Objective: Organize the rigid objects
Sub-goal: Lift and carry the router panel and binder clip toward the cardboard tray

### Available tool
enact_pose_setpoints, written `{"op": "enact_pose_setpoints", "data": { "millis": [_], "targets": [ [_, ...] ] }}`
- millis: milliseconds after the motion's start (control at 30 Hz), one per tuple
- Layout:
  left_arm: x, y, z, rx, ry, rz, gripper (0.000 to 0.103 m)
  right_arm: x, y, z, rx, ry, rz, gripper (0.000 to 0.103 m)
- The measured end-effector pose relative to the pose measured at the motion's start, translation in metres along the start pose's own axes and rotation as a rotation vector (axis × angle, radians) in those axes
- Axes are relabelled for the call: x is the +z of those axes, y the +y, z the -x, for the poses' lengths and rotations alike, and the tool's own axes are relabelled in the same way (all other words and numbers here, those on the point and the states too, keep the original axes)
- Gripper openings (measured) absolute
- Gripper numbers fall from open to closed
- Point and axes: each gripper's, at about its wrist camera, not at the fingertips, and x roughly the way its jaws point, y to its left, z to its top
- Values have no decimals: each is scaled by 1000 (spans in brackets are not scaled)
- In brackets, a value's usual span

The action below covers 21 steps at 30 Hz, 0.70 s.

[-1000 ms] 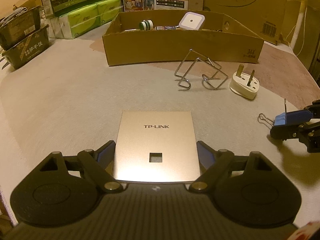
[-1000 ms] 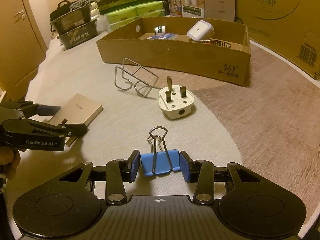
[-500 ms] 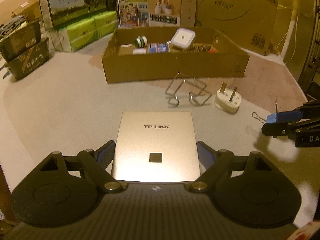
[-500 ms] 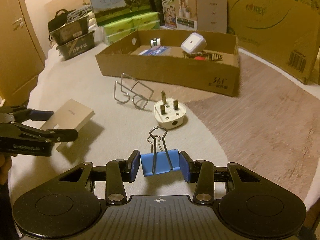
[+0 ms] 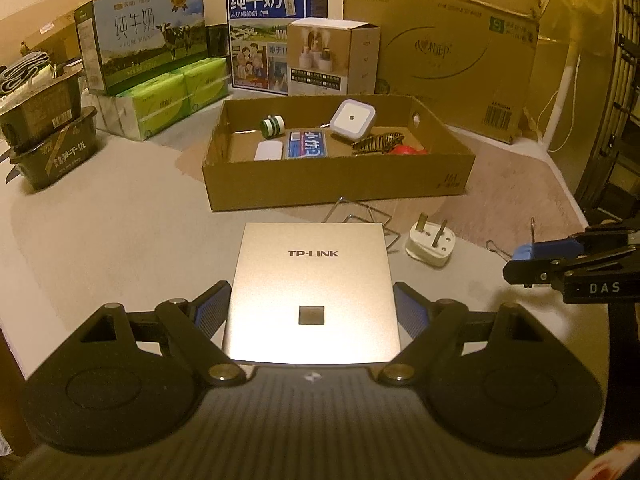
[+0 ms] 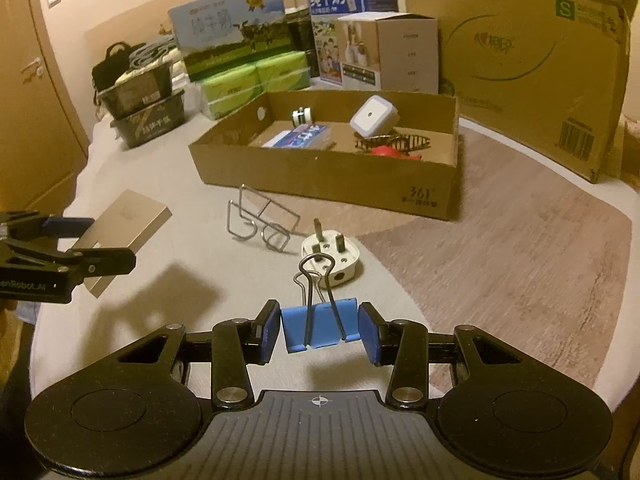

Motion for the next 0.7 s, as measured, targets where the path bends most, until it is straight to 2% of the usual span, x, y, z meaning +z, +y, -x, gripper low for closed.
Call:
{"op": "enact_pose_setpoints", "data": {
  "millis": [700],
  "targets": [
    [73,13,-21,-35,-44,-21,84,48,-32,1,-17,-79,-50,43]
  ]
}}
